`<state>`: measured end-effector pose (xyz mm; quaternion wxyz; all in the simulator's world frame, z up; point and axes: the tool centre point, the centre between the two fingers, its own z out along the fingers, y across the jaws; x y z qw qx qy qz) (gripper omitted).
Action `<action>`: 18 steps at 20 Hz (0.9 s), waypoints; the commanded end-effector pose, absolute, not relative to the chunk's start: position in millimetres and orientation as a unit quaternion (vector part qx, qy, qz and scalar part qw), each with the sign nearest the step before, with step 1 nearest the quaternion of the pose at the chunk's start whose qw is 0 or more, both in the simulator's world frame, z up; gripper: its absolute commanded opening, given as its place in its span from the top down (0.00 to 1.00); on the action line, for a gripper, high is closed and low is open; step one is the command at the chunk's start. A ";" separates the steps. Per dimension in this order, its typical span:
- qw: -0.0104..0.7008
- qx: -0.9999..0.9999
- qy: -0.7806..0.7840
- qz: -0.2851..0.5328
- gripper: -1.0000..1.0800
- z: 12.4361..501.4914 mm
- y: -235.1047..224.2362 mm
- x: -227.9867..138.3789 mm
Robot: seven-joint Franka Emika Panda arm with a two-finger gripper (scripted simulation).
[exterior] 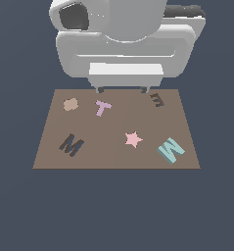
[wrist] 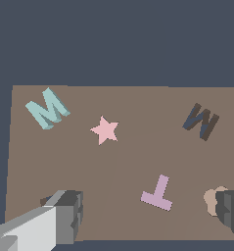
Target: Insert a designated object into the corresponding slot on a board.
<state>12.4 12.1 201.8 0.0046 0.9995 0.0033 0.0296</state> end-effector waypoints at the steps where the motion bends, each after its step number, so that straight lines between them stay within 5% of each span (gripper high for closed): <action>1: 0.005 1.000 0.003 0.030 0.04 201.8 12.1 12.4; 18: 0.002 0.994 0.110 0.021 0.04 153.3 52.2 51.9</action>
